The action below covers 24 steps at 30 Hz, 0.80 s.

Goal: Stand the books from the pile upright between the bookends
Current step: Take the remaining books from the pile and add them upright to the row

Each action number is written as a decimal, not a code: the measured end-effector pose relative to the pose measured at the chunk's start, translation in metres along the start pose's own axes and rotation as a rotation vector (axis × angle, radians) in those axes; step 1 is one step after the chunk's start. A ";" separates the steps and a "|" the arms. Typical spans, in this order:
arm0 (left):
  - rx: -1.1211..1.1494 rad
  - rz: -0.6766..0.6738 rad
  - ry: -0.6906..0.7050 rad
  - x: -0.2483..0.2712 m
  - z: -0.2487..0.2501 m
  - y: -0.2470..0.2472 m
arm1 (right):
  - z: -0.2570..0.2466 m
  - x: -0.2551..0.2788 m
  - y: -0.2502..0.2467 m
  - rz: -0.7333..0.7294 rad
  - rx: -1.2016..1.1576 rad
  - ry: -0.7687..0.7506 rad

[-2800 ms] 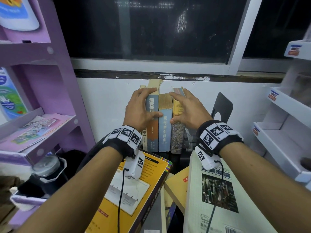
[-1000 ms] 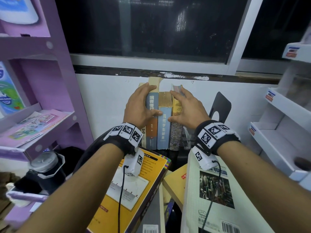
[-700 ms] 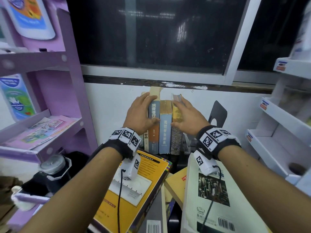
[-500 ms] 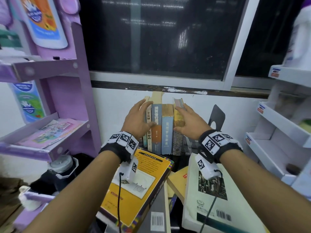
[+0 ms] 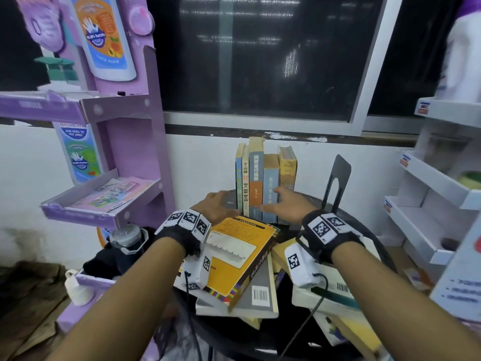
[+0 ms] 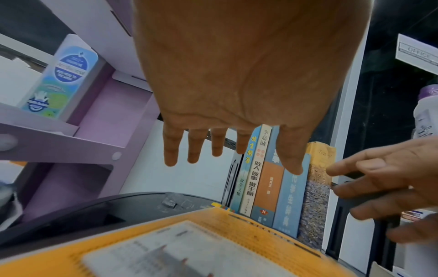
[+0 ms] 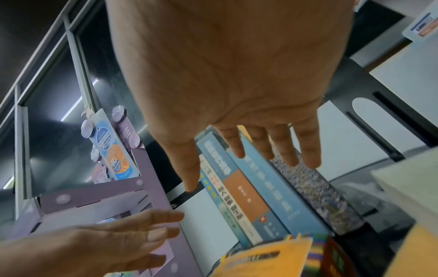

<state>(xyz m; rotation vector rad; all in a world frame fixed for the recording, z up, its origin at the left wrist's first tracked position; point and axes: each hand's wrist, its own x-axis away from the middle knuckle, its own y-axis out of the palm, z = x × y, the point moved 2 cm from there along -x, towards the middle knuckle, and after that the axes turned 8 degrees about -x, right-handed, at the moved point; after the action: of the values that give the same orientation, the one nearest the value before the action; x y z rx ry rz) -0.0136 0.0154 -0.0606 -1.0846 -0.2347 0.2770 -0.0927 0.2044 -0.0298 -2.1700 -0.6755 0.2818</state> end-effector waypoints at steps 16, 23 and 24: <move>0.034 -0.263 -0.235 0.024 -0.036 0.025 | 0.007 0.008 0.059 -0.030 0.028 0.283; -0.005 -0.290 -0.288 0.024 -0.040 0.027 | 0.011 0.006 0.066 -0.005 0.036 0.317; -0.036 -0.288 -0.288 0.025 -0.040 0.027 | 0.011 0.007 0.067 -0.012 0.041 0.317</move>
<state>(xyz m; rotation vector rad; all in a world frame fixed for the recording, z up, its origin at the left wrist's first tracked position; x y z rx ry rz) 0.0195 0.0023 -0.1008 -1.0294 -0.6493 0.1690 -0.0671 0.1810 -0.0880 -2.1084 -0.4973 -0.0557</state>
